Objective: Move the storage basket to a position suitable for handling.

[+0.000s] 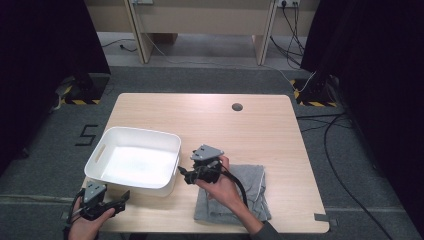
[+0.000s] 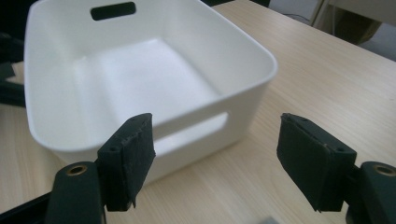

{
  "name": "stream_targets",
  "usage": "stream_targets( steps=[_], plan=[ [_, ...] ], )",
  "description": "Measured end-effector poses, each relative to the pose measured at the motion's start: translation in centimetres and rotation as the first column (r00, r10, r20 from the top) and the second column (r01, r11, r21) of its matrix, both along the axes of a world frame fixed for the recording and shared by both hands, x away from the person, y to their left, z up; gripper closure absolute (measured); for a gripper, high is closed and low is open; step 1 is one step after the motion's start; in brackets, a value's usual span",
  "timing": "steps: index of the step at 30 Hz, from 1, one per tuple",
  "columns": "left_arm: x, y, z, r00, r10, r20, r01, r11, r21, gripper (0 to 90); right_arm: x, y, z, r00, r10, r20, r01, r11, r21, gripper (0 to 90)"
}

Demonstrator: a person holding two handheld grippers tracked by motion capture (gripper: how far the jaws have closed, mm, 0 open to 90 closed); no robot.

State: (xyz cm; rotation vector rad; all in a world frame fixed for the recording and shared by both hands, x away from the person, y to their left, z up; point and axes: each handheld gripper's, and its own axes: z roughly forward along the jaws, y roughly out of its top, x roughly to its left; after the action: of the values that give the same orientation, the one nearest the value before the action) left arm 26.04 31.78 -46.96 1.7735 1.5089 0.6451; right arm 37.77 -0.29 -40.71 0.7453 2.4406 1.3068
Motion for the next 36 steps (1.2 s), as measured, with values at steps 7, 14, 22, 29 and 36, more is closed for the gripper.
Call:
stream_targets(
  steps=[7, 14, 22, 29, 36],
  plan=[
    [1.5, -3.0, 0.4, 0.9968, -0.080, 0.001, 0.080, 0.9967, 0.009, 14.1, 2.5, 2.1, -1.0, 0.9856, -0.060, -0.158, 0.069, 0.996, 0.055, 28.6],
    [2.8, -6.3, 1.0, 0.9850, -0.172, 0.011, 0.172, 0.9849, 0.021, 14.1, 4.4, 3.0, -2.4, 0.9685, -0.082, -0.235, 0.101, 0.993, 0.069, 35.1],
    [5.4, -9.8, 1.3, 0.9703, -0.241, 0.016, 0.240, 0.9696, 0.045, 14.8, 7.5, 2.0, -3.1, 0.9592, -0.176, -0.221, 0.190, 0.981, 0.041, 39.7],
    [8.8, -12.5, 1.6, 0.9607, -0.277, 0.017, 0.277, 0.9608, 0.003, 19.5, 8.7, 1.9, -3.9, 0.9576, -0.228, -0.176, 0.227, 0.974, -0.025, 39.3],
    [8.9, -12.9, 1.7, 0.9548, -0.293, 0.051, 0.292, 0.9561, 0.029, 20.8, 9.8, 1.2, -3.5, 0.9567, -0.271, -0.107, 0.263, 0.962, -0.078, 42.3]
  ],
)
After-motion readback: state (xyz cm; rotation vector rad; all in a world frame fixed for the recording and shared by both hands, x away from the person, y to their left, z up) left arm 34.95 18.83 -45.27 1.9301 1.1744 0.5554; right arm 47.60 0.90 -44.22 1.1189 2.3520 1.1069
